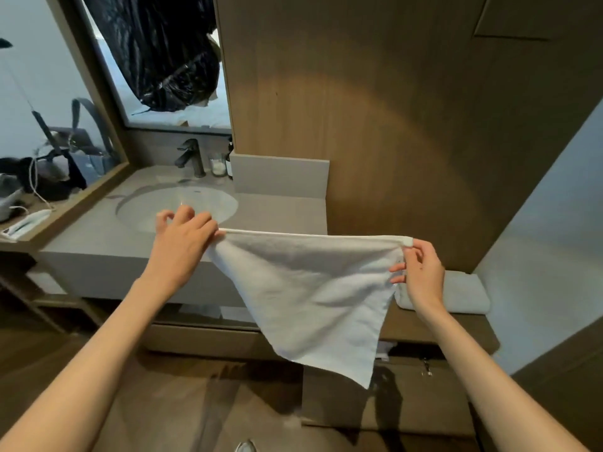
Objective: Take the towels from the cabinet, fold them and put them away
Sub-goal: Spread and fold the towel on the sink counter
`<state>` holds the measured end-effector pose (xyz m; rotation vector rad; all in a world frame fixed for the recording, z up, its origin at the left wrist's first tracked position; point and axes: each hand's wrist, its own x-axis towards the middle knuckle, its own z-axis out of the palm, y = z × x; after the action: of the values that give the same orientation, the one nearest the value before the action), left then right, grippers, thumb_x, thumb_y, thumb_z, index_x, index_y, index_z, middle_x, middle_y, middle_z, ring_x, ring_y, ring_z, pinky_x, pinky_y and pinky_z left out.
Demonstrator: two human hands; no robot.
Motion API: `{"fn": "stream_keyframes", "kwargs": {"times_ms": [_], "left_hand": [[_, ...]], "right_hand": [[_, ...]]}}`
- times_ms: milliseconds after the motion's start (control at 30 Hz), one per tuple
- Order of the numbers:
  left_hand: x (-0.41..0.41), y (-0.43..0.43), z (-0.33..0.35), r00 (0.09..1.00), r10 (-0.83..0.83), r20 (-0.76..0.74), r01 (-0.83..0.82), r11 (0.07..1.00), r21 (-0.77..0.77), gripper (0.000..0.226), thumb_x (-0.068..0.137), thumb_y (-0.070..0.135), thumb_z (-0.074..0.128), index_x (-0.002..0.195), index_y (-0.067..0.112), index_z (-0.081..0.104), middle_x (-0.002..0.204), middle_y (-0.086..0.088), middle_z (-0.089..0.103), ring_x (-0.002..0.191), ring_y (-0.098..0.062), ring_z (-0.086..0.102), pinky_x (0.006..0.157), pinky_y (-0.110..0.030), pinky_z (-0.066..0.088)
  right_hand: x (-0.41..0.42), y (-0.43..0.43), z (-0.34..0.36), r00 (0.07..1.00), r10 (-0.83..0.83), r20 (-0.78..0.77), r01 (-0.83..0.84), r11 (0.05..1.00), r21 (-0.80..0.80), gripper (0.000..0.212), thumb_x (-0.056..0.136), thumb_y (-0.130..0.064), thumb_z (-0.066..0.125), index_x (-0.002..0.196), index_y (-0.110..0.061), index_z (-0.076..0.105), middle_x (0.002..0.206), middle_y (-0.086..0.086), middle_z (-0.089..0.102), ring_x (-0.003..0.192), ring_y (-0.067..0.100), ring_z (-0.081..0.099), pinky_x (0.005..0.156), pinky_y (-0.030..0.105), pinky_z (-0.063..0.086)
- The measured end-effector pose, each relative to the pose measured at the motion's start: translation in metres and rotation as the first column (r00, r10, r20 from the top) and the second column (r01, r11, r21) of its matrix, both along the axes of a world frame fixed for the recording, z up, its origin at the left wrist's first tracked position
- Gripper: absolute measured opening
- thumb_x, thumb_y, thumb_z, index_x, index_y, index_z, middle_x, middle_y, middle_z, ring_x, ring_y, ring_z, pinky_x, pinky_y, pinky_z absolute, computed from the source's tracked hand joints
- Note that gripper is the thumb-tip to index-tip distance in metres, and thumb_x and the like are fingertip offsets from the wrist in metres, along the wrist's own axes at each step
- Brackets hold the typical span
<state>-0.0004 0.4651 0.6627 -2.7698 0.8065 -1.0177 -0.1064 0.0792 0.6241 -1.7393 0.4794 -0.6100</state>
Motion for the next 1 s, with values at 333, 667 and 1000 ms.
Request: {"fn": "stream_keyframes", "kwargs": {"times_ms": [333,667,1000], "left_hand": [[-0.019,0.043,-0.043,0.927,0.132,-0.351,-0.18,0.978,-0.107,0.026,0.101,0.028,0.042,0.088,0.015,0.06,0.088,-0.009,0.064,0.081,-0.035,0.057,0.061,-0.04,0.041],[0.034,0.06,-0.046,0.64,-0.301,-0.707,-0.151,0.853,-0.499,0.037,0.085,0.05,0.054,0.075,0.013,0.051,0.071,-0.003,0.058,0.064,-0.012,0.054,0.06,-0.027,0.039],[0.174,0.058,-0.052,0.52,-0.465,-0.717,-0.435,0.578,-0.691,0.021,0.09,0.018,0.065,0.093,0.004,0.049,0.069,-0.015,0.065,0.068,-0.022,0.056,0.068,-0.034,0.043]], "right_hand": [[0.005,0.021,-0.01,0.94,0.264,-0.217,-0.299,0.942,-0.152,0.015,0.105,-0.019,0.035,0.106,-0.011,0.047,0.072,0.017,0.061,0.054,0.027,0.065,0.051,0.043,0.058],[0.057,0.023,-0.034,0.922,0.271,-0.276,-0.276,0.961,0.023,0.009,0.104,-0.016,0.039,0.097,-0.017,0.045,0.079,0.013,0.054,0.055,0.025,0.067,0.053,0.039,0.059],[0.176,0.044,-0.035,0.972,0.104,-0.211,-0.075,0.987,0.141,0.006,0.1,-0.015,0.049,0.105,-0.013,0.053,0.084,0.008,0.06,0.071,0.024,0.072,0.074,0.038,0.06]]}}
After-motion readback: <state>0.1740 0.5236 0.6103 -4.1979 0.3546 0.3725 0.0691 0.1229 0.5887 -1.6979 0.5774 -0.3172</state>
